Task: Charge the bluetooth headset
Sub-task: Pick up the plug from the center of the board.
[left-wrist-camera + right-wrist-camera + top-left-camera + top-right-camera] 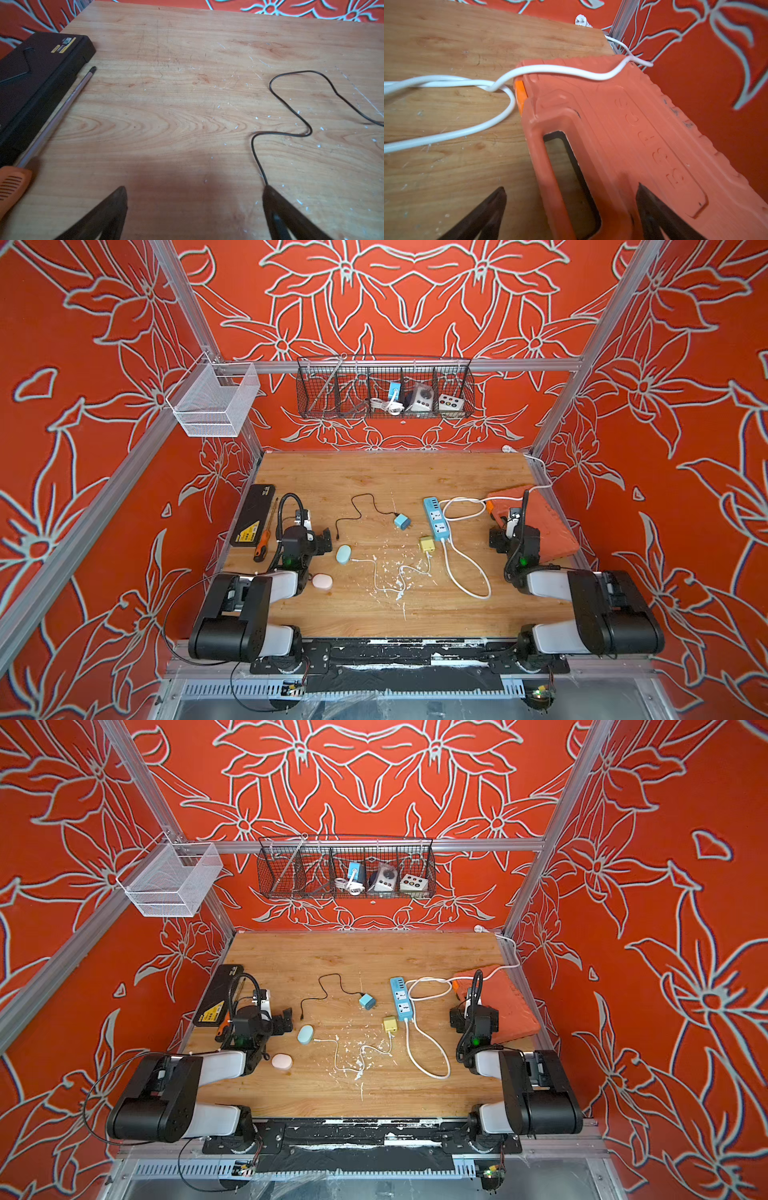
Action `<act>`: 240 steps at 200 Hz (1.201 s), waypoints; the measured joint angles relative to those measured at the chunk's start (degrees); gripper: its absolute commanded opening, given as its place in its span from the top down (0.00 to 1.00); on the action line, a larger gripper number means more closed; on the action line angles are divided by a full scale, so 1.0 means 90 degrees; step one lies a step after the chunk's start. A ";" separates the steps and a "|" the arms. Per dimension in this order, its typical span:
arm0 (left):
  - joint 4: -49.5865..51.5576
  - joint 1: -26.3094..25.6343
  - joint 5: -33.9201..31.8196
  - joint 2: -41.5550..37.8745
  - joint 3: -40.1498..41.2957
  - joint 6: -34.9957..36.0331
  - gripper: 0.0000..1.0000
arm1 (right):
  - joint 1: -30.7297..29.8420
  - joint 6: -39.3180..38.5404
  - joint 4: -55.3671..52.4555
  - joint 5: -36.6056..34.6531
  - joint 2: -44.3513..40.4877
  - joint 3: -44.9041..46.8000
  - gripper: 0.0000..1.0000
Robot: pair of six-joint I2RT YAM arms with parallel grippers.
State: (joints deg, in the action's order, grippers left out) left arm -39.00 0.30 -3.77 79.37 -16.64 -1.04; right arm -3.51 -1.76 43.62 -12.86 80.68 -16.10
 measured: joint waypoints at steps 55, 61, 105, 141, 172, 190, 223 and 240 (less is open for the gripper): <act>-0.0299 -0.0005 -0.0022 0.0097 -0.0032 0.0024 0.01 | -0.0005 0.0039 0.0304 0.0138 0.0078 -0.0019 0.02; -0.0306 -0.0005 -0.0022 0.0100 -0.0032 0.0027 0.01 | -0.0005 0.0046 0.0325 0.0143 0.0078 -0.0019 0.02; -0.0393 -0.0005 -0.0024 0.0117 -0.0032 0.0049 0.01 | -0.0005 0.0075 0.0393 0.0163 0.0078 -0.0027 0.02; -0.0406 -0.0007 -0.0024 0.0117 -0.0032 0.0051 0.01 | -0.0005 0.0078 0.0398 0.0165 0.0078 -0.0027 0.02; -0.0415 -0.0007 -0.0024 0.0117 -0.0032 0.0051 0.01 | -0.0007 0.0080 0.0398 0.0168 0.0078 -0.0027 0.02; -0.0418 -0.0007 -0.0024 0.0117 -0.0032 0.0051 0.01 | -0.0007 0.0083 0.0398 0.0170 0.0078 -0.0027 0.02; -0.0418 -0.0005 -0.0034 0.0117 -0.0034 0.0049 0.01 | -0.0022 0.0090 0.0401 0.0175 0.0078 -0.0027 0.02; -0.0216 -0.0005 -0.0175 0.0087 -0.0121 0.0019 0.01 | -0.0034 0.0102 0.0350 0.0146 -0.0007 -0.0027 0.02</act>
State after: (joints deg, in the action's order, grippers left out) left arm -40.95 0.25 -5.34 80.16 -17.74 -0.86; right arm -3.81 -0.84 46.76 -11.55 80.62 -16.34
